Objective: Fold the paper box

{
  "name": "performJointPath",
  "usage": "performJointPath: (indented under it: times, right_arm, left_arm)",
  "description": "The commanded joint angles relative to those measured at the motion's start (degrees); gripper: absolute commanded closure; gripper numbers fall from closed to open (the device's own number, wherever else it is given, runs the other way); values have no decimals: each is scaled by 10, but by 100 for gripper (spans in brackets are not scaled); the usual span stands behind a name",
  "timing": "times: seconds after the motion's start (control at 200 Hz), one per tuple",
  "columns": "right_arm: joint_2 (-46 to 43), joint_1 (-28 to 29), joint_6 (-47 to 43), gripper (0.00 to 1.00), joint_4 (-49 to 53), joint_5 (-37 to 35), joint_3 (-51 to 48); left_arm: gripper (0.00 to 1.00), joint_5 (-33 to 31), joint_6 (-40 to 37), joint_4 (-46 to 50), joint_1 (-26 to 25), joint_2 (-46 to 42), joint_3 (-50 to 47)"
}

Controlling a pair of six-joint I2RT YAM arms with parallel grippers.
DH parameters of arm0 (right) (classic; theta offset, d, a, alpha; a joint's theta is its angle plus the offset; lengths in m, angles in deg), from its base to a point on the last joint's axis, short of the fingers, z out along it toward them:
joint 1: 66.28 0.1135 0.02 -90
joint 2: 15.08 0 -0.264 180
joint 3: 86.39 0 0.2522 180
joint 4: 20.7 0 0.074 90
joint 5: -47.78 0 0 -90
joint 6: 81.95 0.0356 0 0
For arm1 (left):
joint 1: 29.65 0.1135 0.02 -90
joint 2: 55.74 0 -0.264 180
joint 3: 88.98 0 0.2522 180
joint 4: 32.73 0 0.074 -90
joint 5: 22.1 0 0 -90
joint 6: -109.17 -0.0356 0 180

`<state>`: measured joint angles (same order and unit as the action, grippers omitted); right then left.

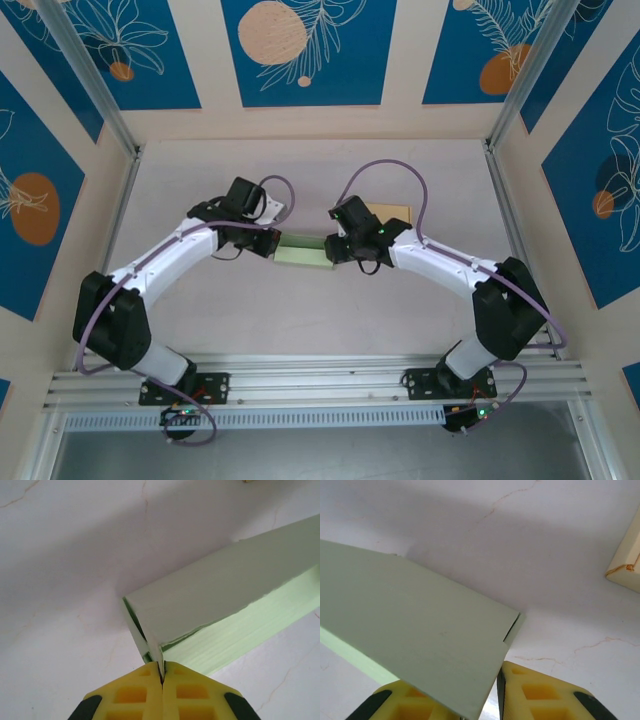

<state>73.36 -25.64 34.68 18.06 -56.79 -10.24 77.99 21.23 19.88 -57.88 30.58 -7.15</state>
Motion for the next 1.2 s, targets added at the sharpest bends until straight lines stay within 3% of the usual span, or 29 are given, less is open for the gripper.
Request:
performJointPath:
  times: [0.0, 0.385, 1.195]
  right_arm:
    - [15, 1, 6, 75, 8, 21, 12]
    - [16, 1, 7, 75, 7, 21, 14]
    - [2, -1, 1, 71, 31, 10, 38]
  left_arm:
    - [100, 38, -5, 39, 4, 11, 22]
    - [100, 35, 24, -5, 4, 15, -32]
    - [100, -41, 45, -44, 4, 62, -53]
